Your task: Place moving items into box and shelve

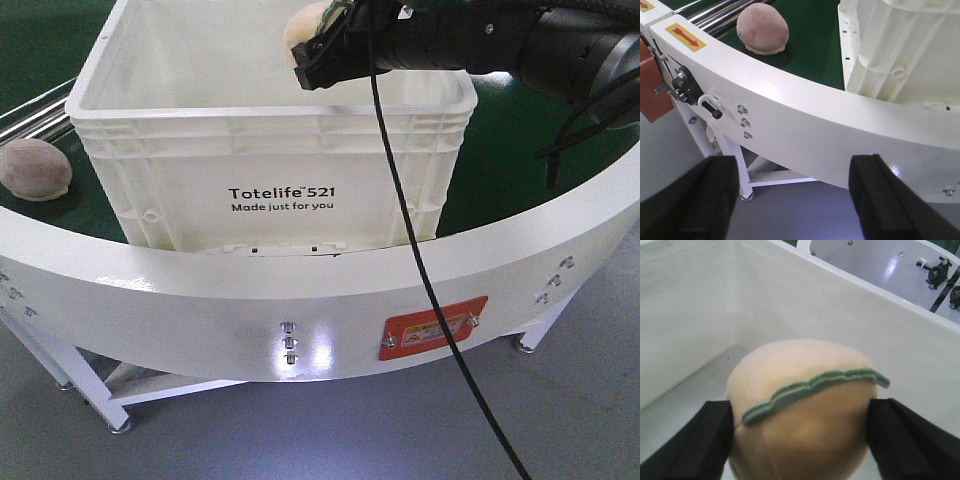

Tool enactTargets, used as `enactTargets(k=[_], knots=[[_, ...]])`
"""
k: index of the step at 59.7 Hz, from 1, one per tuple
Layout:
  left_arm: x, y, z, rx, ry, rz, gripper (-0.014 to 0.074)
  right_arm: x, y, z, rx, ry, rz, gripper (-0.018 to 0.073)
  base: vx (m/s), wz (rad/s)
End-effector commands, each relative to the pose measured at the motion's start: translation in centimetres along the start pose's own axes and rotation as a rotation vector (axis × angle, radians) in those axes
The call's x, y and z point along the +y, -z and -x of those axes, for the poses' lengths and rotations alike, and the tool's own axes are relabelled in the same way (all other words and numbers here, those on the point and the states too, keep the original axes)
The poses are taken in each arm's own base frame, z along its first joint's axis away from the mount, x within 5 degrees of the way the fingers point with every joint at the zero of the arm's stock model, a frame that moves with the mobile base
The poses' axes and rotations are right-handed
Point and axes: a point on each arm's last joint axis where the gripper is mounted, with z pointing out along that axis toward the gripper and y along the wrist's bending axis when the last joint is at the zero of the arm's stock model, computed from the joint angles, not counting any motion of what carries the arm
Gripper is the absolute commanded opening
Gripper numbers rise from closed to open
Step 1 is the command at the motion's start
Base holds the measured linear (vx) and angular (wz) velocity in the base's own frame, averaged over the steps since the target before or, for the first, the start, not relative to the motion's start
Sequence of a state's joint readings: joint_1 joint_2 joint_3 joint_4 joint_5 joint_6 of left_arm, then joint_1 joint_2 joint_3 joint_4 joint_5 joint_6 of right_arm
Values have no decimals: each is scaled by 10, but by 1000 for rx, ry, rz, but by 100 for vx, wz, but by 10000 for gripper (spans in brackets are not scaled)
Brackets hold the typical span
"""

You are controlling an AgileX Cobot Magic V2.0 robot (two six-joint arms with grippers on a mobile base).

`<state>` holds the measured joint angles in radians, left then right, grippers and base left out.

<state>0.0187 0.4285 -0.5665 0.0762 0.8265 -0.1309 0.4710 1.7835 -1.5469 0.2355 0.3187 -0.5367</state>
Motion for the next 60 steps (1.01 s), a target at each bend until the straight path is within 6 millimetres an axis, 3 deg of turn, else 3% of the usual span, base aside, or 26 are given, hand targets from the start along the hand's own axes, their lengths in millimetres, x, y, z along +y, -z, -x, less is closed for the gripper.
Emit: enactTargets(k=[1, 12, 24, 30, 37, 51, 60], knots=[[-1, 4, 14, -83, 8, -11, 580, -12, 33, 36, -173, 6, -76, 692, 0, 0], [-2, 5, 24, -90, 5, -11, 582, -12, 66, 50, -190, 7, -66, 706, 0, 0], [-5, -14, 59, 42, -2, 7, 582, -19, 122, 62, -183, -111, -65, 645, 0, 0], [-6, -37, 79, 85, -28, 29, 582, -30, 150, 59, -133, -192, -113, 594, 0, 0], [-6, -68, 103, 122, -76, 76, 582, -36, 172, 42, -71, -217, -188, 557, 0, 0], [6, -144, 146, 269, -63, 140, 582, -20, 203, 3, -29, -208, -197, 557, 0, 0], [16, -188, 166, 318, -15, 25, 582, -13, 217, -8, -31, -205, -199, 557, 0, 0]])
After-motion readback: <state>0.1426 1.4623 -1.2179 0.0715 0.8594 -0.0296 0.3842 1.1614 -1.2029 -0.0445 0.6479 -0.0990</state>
